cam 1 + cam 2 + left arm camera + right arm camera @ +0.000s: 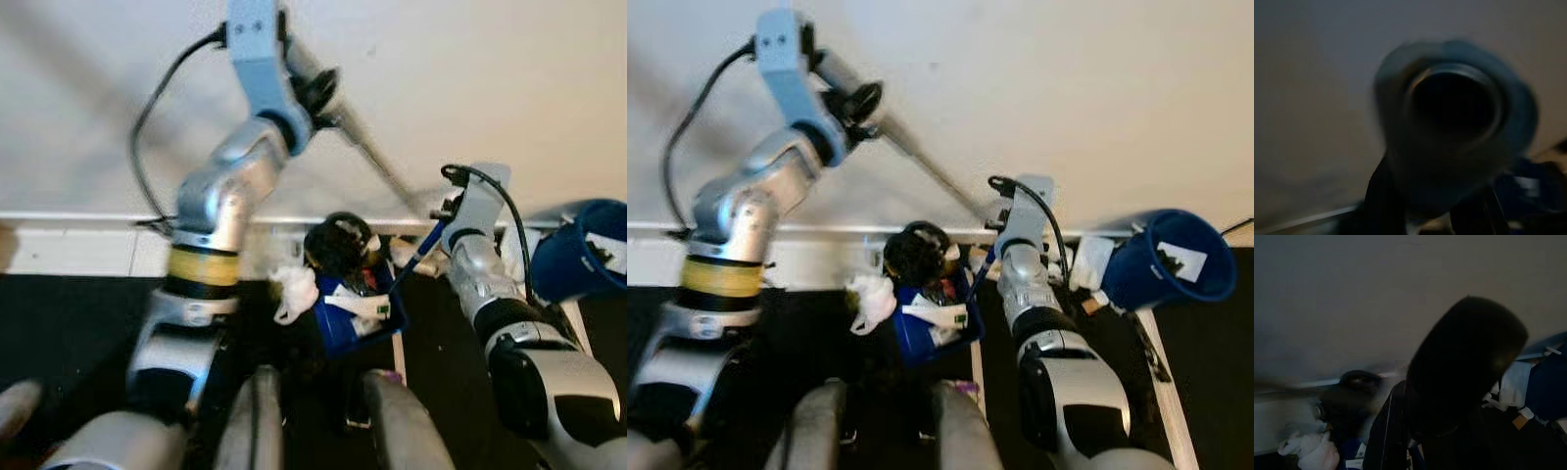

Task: Sweep floor

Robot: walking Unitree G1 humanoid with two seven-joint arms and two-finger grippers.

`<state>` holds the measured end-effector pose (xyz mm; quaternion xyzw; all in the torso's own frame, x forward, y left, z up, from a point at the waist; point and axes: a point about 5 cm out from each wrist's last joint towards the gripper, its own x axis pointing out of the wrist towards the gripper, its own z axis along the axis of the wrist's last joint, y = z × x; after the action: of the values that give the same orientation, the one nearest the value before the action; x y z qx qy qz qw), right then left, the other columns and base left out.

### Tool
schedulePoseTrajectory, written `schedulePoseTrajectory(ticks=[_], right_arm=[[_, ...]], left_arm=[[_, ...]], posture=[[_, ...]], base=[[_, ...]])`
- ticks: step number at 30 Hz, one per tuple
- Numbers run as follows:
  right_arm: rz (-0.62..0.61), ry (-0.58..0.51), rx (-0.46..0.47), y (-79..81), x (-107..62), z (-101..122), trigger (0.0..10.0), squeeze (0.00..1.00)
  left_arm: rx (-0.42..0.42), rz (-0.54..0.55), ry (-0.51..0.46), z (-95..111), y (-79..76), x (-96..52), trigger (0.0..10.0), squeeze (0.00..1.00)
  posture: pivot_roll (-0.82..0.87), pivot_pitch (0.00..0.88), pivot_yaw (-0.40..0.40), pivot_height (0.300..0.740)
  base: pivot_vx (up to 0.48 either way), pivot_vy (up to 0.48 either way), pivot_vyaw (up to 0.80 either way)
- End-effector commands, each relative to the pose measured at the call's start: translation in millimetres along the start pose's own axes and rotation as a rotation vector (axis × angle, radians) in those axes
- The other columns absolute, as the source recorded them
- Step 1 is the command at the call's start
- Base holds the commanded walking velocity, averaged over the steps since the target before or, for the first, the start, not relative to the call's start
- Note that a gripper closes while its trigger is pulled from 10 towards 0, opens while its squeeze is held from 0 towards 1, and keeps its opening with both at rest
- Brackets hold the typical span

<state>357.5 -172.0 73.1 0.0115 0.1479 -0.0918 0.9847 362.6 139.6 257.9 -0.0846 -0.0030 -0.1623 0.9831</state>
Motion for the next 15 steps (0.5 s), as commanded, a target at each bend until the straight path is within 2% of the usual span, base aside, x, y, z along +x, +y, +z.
schedulePoseTrajectory(ticks=[1,2,3,4,5,6,7,8,9,11,12,13,14,15], right_arm=[[-0.030,0.243,-0.048,-10.1,-15.8,-58.1,10.0,0.00],[-0.028,0.245,-0.049,-9.7,-16.1,-58.8,10.0,0.00],[-0.027,0.246,-0.049,-9.3,-16.3,-59.4,10.0,0.00],[-0.026,0.247,-0.050,-9.0,-16.5,-59.7,10.0,0.00],[-0.025,0.248,-0.050,-8.9,-16.6,-59.9,10.0,0.00],[-0.025,0.248,-0.050,-8.7,-16.7,-60.0,10.0,0.00],[-0.024,0.248,-0.050,-8.7,-16.7,-60.1,10.0,0.00],[-0.024,0.248,-0.050,-8.7,-16.7,-60.1,10.0,0.00],[-0.023,0.249,-0.050,-8.7,-16.7,-60.3,10.0,0.00],[-0.023,0.249,-0.049,-8.7,-16.8,-60.4,10.0,0.00],[-0.021,0.251,-0.049,-9.1,-16.9,-60.7,10.0,0.00],[-0.021,0.251,-0.050,-9.3,-16.9,-60.8,10.0,0.00],[-0.021,0.251,-0.050,-9.3,-16.9,-60.8,10.0,0.00],[-0.020,0.252,-0.050,-9.5,-16.9,-60.9,10.0,0.00]], left_arm=[[-0.021,-0.052,-0.066,18.1,2.2,-7.2,10.0,0.00],[-0.027,-0.096,-0.077,26.4,8.2,-14.2,10.0,0.00],[0.007,-0.121,-0.092,33.9,15.8,-21.4,10.0,0.00],[0.067,-0.116,-0.099,39.2,24.6,-27.0,10.0,0.00],[0.189,-0.049,-0.102,43.1,38.7,-30.9,10.0,0.00],[0.272,-0.002,-0.102,45.5,47.7,-33.4,10.0,0.00],[0.323,0.022,-0.100,46.8,52.8,-34.9,10.0,0.00],[0.323,0.022,-0.100,46.8,52.8,-34.9,10.0,0.00],[0.349,0.059,-0.124,52.3,60.6,-38.3,10.0,0.00],[0.347,0.071,-0.151,57.2,65.2,-41.5,10.0,0.00],[0.261,0.061,-0.204,64.8,69.8,-47.3,10.0,0.00],[0.212,0.043,-0.219,66.4,69.7,-49.1,10.0,0.00],[0.212,0.043,-0.219,66.4,69.7,-49.1,10.0,0.00],[0.166,0.026,-0.231,67.3,69.6,-50.6,10.0,0.00]], posture=[[0.16,0.193,-0.127,0.740],[0.16,0.191,-0.128,0.740],[0.16,0.190,-0.128,0.740],[0.16,0.187,-0.127,0.740],[0.16,0.185,-0.128,0.740],[0.17,0.184,-0.128,0.740],[0.17,0.184,-0.128,0.740],[0.17,0.184,-0.128,0.740],[0.17,0.179,-0.128,0.740],[0.17,0.179,-0.128,0.740],[0.17,0.179,-0.128,0.740],[0.17,0.179,-0.128,0.740],[0.17,0.179,-0.128,0.740],[0.17,0.179,-0.128,0.740]], base=[[0.000,0.000,0.00],[0.000,0.000,0.00],[0.000,0.000,0.00],[0.000,0.000,0.00],[0.000,0.000,0.00],[0.000,0.000,0.00],[0.000,0.000,0.00],[0.000,0.000,0.00],[0.000,0.000,0.00],[0.000,0.000,0.00],[0.000,0.000,0.00],[0.000,0.000,0.00],[0.000,0.000,0.00],[0.000,0.000,0.00]])
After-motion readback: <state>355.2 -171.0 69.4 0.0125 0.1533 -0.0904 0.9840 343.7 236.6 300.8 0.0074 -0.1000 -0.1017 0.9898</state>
